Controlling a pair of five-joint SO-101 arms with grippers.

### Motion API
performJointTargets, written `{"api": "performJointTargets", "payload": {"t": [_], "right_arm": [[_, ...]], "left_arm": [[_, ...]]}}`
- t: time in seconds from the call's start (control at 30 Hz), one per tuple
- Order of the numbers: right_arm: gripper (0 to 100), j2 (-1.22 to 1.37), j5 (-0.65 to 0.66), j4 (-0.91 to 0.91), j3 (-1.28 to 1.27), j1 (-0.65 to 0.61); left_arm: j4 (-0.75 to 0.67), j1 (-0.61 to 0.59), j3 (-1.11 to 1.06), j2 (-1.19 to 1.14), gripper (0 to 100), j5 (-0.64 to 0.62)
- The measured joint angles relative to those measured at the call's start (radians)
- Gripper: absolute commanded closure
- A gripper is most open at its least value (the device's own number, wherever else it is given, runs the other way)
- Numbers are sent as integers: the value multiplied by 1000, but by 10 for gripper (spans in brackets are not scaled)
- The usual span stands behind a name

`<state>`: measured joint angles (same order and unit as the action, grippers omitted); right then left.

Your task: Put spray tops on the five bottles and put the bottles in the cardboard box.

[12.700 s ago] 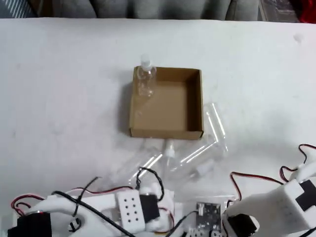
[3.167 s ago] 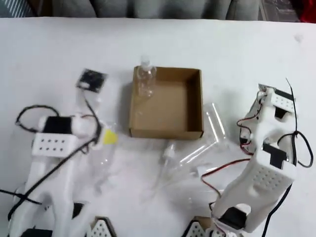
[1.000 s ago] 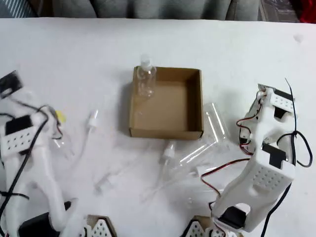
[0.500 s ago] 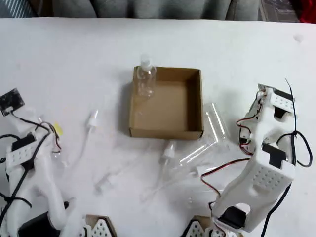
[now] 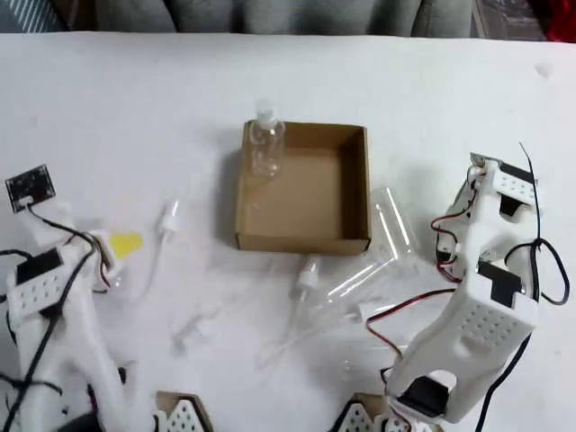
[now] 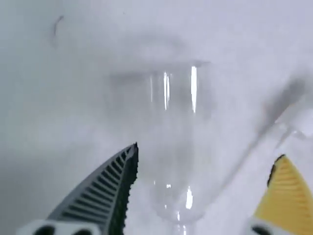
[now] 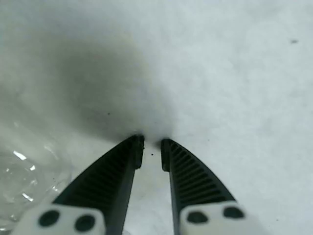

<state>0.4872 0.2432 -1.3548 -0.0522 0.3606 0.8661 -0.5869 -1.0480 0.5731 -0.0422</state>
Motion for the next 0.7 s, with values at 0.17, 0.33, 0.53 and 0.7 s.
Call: {"api": "performJointTargets", "payload": {"t": [0.17, 0.33, 0.53, 0.7], "right_arm": [[982, 0, 0, 0, 0, 0], [982, 0, 0, 0, 0, 0], [982, -2, 9, 0, -2, 0], [982, -8, 12, 2, -12, 0]], "left_arm": [[166, 0, 0, 221, 616, 74], [384, 14, 2, 470, 622, 230], [546, 12, 2, 598, 810, 348], [551, 14, 2, 605, 897, 428]]}}
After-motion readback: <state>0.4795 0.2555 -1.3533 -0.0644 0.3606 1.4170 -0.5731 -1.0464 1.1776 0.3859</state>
